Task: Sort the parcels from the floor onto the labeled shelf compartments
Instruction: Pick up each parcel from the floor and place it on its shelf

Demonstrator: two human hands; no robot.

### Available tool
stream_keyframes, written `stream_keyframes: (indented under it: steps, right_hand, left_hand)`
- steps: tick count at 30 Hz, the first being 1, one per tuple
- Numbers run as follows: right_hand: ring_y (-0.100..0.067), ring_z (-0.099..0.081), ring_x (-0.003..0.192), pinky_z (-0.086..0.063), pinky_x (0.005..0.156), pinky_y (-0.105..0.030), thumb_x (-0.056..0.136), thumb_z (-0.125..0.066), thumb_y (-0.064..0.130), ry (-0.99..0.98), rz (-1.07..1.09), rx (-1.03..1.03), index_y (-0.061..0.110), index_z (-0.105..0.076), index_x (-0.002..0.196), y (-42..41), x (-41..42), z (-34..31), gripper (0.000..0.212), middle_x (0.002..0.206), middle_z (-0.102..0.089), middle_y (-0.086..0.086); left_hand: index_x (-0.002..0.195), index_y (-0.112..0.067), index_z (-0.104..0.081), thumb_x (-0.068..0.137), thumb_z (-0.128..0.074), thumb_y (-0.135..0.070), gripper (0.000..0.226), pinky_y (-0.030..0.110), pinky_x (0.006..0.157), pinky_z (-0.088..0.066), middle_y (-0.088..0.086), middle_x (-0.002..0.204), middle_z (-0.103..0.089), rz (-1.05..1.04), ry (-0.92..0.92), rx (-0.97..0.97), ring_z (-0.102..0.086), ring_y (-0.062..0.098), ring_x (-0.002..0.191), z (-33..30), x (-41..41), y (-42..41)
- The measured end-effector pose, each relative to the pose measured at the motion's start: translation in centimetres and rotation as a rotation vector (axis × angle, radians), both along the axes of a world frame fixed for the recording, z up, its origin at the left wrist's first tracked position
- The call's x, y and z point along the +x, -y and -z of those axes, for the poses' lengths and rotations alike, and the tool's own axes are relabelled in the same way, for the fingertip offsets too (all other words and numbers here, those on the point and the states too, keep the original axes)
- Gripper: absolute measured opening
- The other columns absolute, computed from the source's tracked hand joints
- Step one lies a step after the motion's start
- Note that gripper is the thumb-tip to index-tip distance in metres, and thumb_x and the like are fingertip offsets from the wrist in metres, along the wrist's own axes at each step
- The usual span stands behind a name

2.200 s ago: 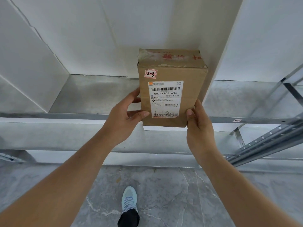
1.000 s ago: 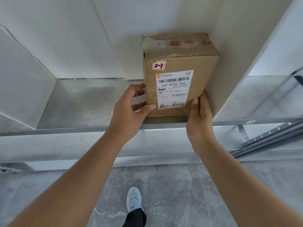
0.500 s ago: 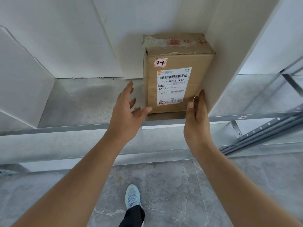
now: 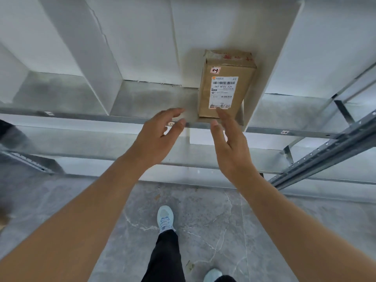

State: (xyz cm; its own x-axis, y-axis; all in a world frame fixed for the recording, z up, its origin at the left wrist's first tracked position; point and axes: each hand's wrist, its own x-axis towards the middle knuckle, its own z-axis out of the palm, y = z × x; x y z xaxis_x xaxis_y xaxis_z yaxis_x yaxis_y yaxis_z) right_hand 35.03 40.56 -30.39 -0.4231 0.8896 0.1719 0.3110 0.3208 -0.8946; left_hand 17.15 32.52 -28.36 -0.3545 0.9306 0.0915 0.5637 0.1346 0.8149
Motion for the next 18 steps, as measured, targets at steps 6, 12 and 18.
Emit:
stream_keyframes:
  steps: [6,12,18]
  right_hand:
    - [0.010,-0.038,0.137,-0.027,0.105,-0.008,0.105,-0.043,0.057,0.086,-0.252,0.128,0.036,-0.042,0.155,6.1,-2.5,-7.2,0.054,0.158,-0.042,0.019]
    - [0.002,-0.047,0.133,-0.034,0.107,-0.013,0.102,-0.043,0.061,0.061,-0.399,0.229,0.033,-0.049,0.151,12.2,-9.9,-11.8,0.057,0.150,-0.052,0.016]
    - [0.007,-0.051,0.124,-0.041,0.106,-0.015,0.103,-0.048,0.057,-0.036,-0.491,0.291,0.030,-0.055,0.143,20.6,-20.5,-15.1,0.049,0.135,-0.057,0.023]
  left_hand:
    - [0.148,-0.036,-0.052,0.106,-0.051,-0.048,0.044,0.026,0.113,-0.043,-0.022,0.148,-0.052,-0.059,-0.031,0.050,-0.046,-0.006,0.134,-7.0,-2.0,8.4]
    - [0.147,-0.040,-0.050,0.100,-0.048,-0.058,0.051,0.024,0.109,-0.046,-0.020,0.146,-0.051,-0.160,-0.033,0.092,-0.050,0.000,0.132,-11.9,-7.3,16.8]
    - [0.148,-0.040,-0.050,0.101,-0.051,-0.053,0.048,0.025,0.106,-0.048,-0.022,0.146,-0.051,-0.280,-0.032,0.117,-0.050,0.000,0.132,-14.9,-16.0,27.3]
